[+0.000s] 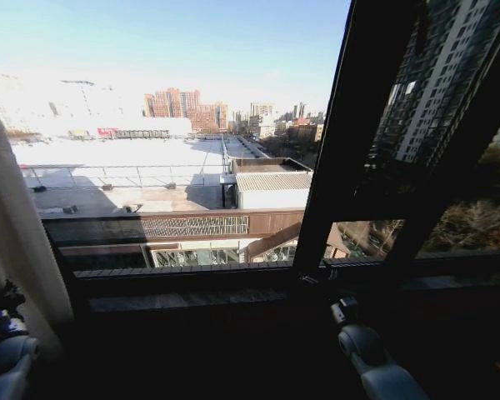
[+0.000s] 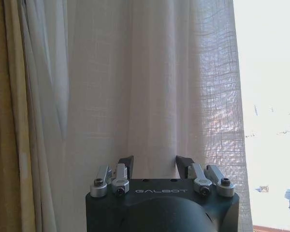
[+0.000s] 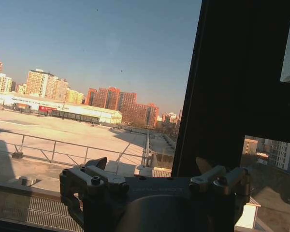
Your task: Open the curtains by pulling them apart, changing their state from closed to fully open.
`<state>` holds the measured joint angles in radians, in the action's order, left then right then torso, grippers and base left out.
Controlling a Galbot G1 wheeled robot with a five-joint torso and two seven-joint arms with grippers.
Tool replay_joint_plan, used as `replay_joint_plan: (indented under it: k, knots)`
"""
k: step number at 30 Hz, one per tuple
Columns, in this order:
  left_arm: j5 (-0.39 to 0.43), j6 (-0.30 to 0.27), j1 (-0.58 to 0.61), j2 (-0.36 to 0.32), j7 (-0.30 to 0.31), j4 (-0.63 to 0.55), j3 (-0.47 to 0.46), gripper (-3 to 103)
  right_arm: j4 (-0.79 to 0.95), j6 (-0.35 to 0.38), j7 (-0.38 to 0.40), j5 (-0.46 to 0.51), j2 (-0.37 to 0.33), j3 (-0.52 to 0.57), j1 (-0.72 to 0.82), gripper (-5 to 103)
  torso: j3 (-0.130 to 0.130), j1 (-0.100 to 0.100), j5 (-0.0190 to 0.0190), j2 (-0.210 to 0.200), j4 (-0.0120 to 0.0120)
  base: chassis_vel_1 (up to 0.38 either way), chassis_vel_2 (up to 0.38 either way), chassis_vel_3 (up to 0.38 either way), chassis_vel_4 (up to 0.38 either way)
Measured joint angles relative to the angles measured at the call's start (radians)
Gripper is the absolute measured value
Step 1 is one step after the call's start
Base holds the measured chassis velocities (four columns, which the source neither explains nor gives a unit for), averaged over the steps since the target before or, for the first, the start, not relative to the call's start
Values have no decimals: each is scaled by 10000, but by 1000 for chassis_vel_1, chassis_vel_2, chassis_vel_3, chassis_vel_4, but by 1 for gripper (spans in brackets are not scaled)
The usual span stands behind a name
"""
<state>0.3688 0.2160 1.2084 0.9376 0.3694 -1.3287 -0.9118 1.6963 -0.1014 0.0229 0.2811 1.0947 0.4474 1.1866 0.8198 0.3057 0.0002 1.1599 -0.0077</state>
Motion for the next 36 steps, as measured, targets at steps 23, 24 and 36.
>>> replay_joint_plan:
  k: [23, 24, 36]
  knots:
    - [1543, -232, 2482, 2307, -2954, -4947, 743, 100, 0, 0, 1, 0, 0, 1, 0, 100, 0, 0, -1, 1, 0, 0, 0, 0, 0]
    - [1516, -139, 2488, 2325, -3077, -4936, 755, 100, 0, 0, 1, 0, 0, 0, 0, 100, 0, 0, -1, 1, 0, 0, 0, 0, 0]
    - [1452, 10, 2340, 2266, -3514, -4613, 764, 100, 0, 0, 0, 0, 0, 0, 0, 100, 0, 0, -2, 1, 0, 0, 0, 0, 0]
